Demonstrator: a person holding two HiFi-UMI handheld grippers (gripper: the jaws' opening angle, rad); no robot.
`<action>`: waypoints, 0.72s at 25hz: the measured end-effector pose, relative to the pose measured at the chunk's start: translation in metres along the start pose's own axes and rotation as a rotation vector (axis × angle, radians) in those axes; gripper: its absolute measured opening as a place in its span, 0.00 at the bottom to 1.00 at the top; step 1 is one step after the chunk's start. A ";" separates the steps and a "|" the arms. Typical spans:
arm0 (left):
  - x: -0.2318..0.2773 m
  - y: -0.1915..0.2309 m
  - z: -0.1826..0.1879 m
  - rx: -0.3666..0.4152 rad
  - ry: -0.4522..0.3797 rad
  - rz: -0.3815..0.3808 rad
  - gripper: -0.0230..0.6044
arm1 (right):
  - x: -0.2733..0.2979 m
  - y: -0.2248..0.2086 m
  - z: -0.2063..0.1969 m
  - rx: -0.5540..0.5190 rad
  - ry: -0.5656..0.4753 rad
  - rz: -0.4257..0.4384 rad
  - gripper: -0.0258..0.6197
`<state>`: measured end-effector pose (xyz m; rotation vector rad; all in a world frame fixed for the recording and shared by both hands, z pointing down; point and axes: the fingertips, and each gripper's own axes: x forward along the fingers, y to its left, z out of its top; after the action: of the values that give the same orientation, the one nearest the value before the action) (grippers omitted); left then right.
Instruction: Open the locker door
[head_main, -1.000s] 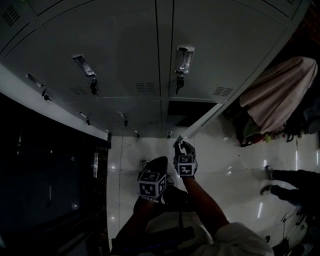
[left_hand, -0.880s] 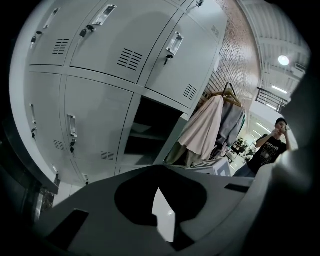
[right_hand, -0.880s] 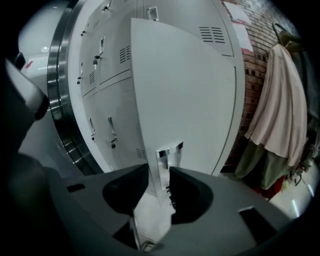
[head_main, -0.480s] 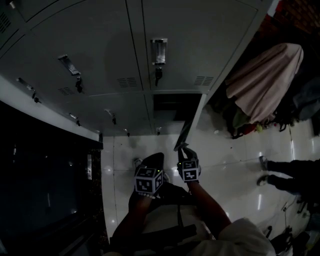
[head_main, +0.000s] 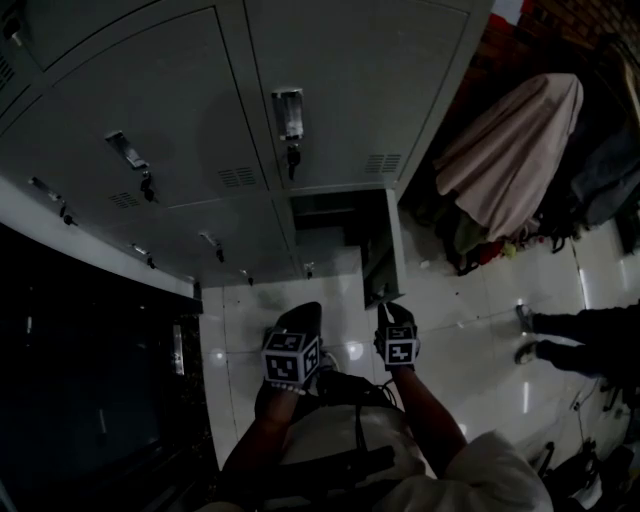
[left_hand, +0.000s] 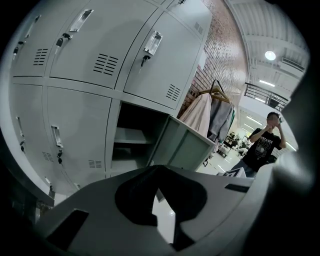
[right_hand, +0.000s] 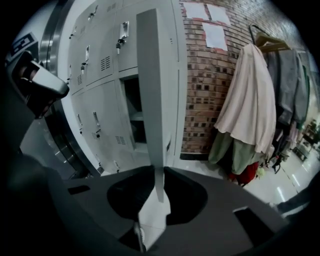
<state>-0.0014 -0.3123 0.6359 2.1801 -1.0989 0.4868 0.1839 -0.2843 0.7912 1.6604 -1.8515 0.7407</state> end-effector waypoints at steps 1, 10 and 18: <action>0.001 -0.001 0.001 0.004 0.001 -0.003 0.03 | -0.002 -0.008 -0.002 0.013 0.001 -0.017 0.16; 0.008 -0.007 0.007 0.029 0.009 -0.014 0.03 | -0.006 -0.094 -0.004 0.140 0.018 -0.147 0.06; 0.010 -0.011 0.005 0.028 0.016 -0.004 0.03 | -0.005 -0.132 0.012 0.136 0.012 -0.180 0.06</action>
<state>0.0133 -0.3168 0.6338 2.1981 -1.0849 0.5199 0.3153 -0.3006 0.7852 1.8757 -1.6484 0.8126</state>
